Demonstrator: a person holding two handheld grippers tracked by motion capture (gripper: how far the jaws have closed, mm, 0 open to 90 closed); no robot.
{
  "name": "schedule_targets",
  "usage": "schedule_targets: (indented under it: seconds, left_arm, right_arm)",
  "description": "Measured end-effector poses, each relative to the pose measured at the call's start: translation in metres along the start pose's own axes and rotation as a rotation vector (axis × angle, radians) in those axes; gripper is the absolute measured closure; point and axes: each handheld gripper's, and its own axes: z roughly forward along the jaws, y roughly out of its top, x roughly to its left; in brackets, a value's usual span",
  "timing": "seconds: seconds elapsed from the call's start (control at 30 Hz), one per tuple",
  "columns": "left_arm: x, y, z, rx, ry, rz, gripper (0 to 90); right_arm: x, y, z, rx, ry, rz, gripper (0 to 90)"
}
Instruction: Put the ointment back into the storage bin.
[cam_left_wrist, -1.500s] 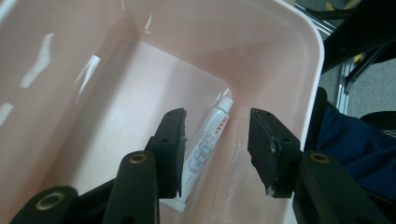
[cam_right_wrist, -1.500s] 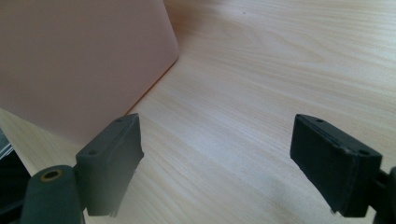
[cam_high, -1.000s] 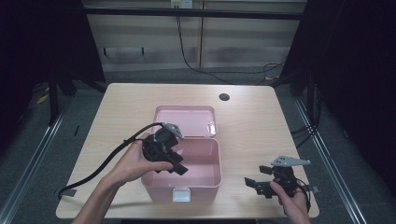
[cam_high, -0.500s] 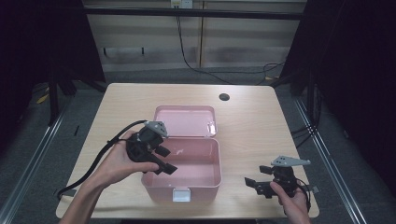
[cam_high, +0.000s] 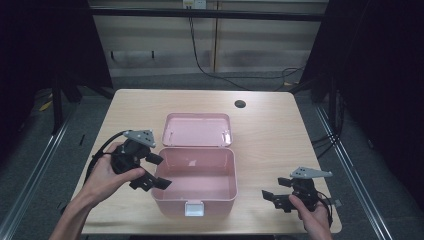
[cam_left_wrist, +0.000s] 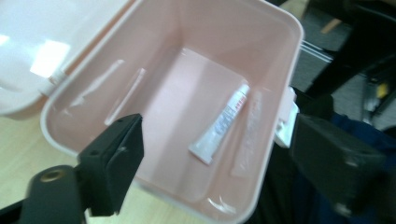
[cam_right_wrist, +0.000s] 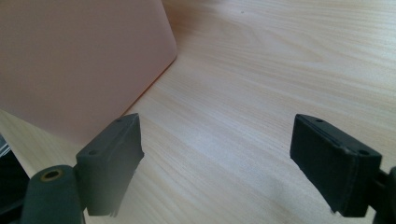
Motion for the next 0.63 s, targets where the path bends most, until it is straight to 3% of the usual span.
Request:
schedule_targets:
  seconds: [0.17,0.37,0.63]
  left_arm:
    - [0.007,-0.017,-0.010,-0.051,0.006,-0.001,16.6]
    - [0.014,-0.039,-0.016,-0.120,0.068,-0.031,18.0]
    - [0.023,-0.068,-0.015,-0.136,0.118,-0.084,18.3]
  right_arm:
    - [0.000,0.000,0.000,-0.002,-0.007,-0.001,16.5]
    - [0.000,-0.001,0.001,-0.007,-0.020,-0.002,16.7]
    - [0.000,-0.002,0.004,0.007,-0.043,-0.017,17.1]
